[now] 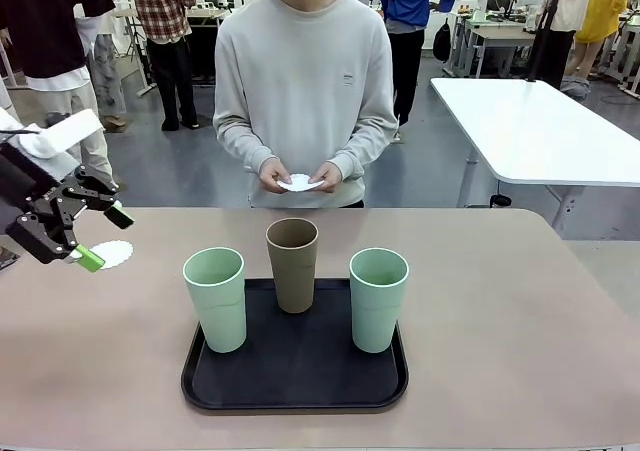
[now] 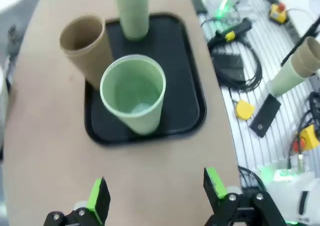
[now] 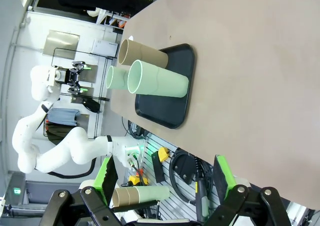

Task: Place coasters on the table and set cups on them.
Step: Pick up one Reusable plastic cup and place it on a coaster set by the human.

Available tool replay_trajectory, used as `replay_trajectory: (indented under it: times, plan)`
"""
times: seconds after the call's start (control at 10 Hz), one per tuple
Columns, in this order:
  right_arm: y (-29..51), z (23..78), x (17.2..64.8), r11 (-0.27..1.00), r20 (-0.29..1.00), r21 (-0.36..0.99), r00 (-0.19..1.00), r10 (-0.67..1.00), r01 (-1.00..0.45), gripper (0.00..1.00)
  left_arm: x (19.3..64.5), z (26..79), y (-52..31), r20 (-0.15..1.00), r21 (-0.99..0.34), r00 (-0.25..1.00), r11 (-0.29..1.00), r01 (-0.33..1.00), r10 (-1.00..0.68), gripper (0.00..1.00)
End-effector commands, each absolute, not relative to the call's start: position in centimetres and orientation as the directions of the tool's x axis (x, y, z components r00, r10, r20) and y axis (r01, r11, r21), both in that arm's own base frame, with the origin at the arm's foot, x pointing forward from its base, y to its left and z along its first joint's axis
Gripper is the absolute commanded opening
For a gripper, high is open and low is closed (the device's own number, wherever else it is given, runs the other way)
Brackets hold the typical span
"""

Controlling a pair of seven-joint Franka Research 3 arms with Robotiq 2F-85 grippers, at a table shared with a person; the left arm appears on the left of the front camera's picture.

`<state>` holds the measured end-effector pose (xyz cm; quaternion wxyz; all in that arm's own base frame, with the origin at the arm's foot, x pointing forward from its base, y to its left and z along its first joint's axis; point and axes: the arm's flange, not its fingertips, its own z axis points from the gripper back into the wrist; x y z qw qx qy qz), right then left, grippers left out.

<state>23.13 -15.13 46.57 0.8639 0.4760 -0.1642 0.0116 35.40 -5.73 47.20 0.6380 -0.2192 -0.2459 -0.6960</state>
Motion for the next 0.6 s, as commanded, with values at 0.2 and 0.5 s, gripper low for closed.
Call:
replay_trajectory:
  times: [0.2,0.5]
  plan:
    - [-15.2,46.5,23.1,0.542,0.295,0.821,0.946,-0.136,-0.178,1.00,38.4,43.0,-1.9,0.884,0.075,-0.108,-0.089,0.993,-0.454,1.00]
    - [-15.2,46.5,23.1,0.542,0.295,0.821,0.946,-0.136,-0.178,1.00,38.4,38.9,-2.7,0.918,-0.026,0.023,-0.001,1.000,-0.395,1.00]
